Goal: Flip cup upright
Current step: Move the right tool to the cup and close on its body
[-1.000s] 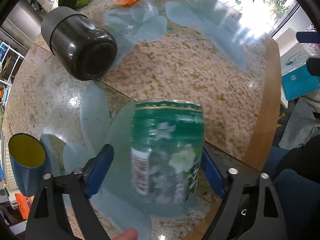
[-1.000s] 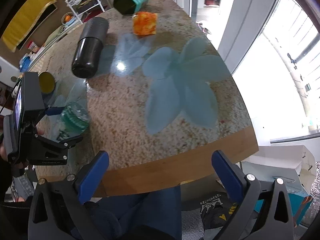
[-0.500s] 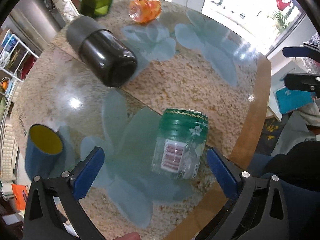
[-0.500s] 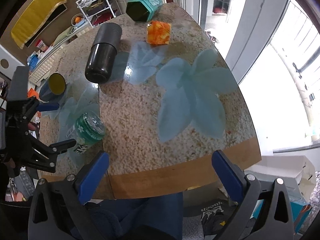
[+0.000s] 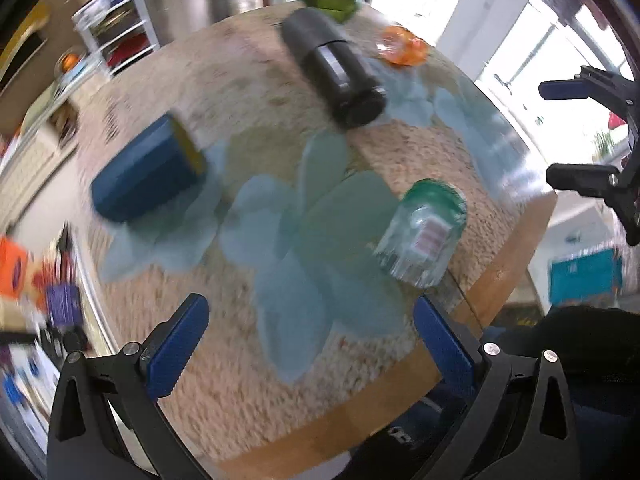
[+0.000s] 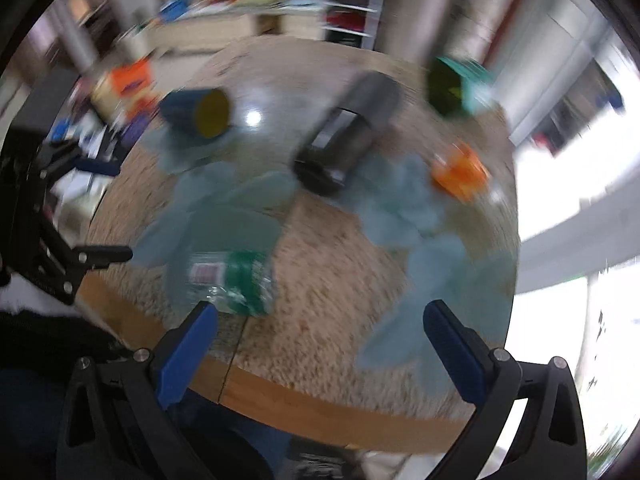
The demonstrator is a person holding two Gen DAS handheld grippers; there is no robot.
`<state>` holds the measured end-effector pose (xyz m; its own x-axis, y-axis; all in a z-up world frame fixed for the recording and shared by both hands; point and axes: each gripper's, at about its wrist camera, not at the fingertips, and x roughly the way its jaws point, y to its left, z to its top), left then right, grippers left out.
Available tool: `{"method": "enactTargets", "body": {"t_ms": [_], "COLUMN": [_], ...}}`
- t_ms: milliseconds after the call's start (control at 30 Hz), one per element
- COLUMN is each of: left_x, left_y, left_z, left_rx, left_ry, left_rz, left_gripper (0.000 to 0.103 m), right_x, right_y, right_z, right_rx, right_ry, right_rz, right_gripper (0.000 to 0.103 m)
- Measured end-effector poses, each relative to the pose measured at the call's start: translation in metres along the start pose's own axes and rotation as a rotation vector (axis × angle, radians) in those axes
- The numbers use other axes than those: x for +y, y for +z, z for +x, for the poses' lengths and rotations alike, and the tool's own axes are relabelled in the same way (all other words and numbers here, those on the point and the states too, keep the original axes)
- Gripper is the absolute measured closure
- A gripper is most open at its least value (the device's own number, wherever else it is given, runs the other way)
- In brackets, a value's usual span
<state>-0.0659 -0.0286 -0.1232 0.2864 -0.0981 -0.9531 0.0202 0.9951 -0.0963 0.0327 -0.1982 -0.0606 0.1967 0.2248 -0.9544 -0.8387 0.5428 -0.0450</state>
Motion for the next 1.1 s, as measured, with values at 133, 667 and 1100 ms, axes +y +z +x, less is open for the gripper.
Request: {"method": "enactTargets", "body": {"t_ms": [133,667,1100], "left_x": [0.014,0.037,0.025], "left_y": [-0.026,-0.088,-0.111], "left_z": [-0.005,0.006,0.03], "left_rx": [-0.009,-0.003,0.064], "left_ry": [-0.026,-0.019,-0.009], "left_rz": [-0.105,-0.417,-0.586], "left_gripper": [0.0,0.0,0.0], "right_x": [0.037,0.104,0.113], "right_y": [0.022,0.021,0.003], "right_z": [0.006,0.077,0.128], "right_rx": [0.024,0.212,0.321], "right_ry": [0.017,0.072,0.195], "right_rz": [-0.236,-0.874,-1.147], "right_gripper": [0.0,0.0,0.0]}}
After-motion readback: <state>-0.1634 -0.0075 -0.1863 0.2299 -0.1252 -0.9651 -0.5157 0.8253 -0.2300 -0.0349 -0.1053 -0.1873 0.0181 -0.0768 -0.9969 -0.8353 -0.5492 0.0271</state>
